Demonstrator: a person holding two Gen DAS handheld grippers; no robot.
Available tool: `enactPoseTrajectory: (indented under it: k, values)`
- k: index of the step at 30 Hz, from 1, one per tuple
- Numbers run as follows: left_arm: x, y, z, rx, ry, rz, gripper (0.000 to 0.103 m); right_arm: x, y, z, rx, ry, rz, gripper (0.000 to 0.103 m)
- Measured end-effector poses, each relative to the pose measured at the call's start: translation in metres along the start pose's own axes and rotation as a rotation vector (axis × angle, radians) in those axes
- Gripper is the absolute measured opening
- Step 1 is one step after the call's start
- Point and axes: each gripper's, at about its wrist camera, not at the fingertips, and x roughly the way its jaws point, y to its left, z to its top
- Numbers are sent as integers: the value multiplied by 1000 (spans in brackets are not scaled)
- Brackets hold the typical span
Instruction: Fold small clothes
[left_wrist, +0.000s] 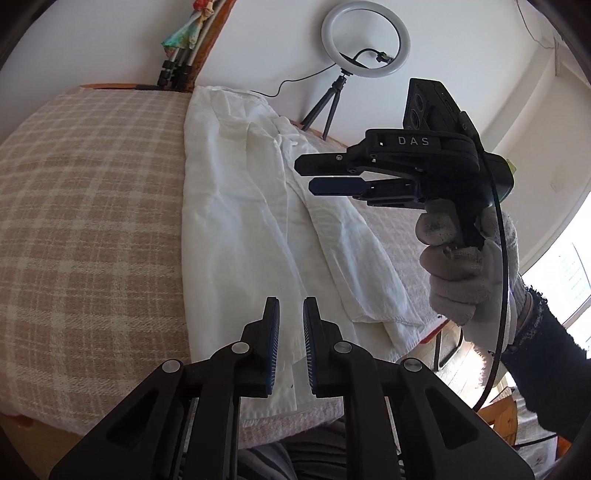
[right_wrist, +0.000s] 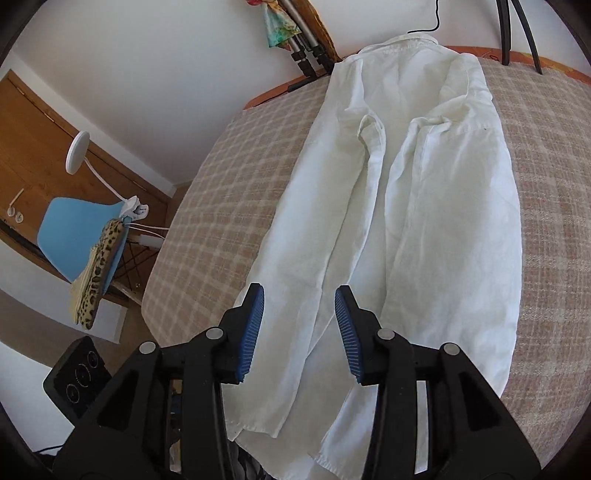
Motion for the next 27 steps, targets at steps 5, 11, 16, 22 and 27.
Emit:
enactPoseTrajectory:
  k: [5, 11, 16, 22, 27]
  values:
    - [8, 11, -1, -15, 25, 5, 11, 35, -14, 2, 60, 55, -2, 42]
    - [12, 15, -4, -25, 40, 3, 11, 45, -25, -4, 90, 74, 35, 42]
    - [16, 12, -4, -19, 47, 4, 13, 42, -13, -6, 42, 79, 3, 41]
    - [16, 11, -6, -12, 48, 5, 13, 51, -14, -7, 51, 93, 10, 6]
    - [14, 6, -12, 8, 52, 18, 13, 35, -11, -11, 51, 52, -49, 4]
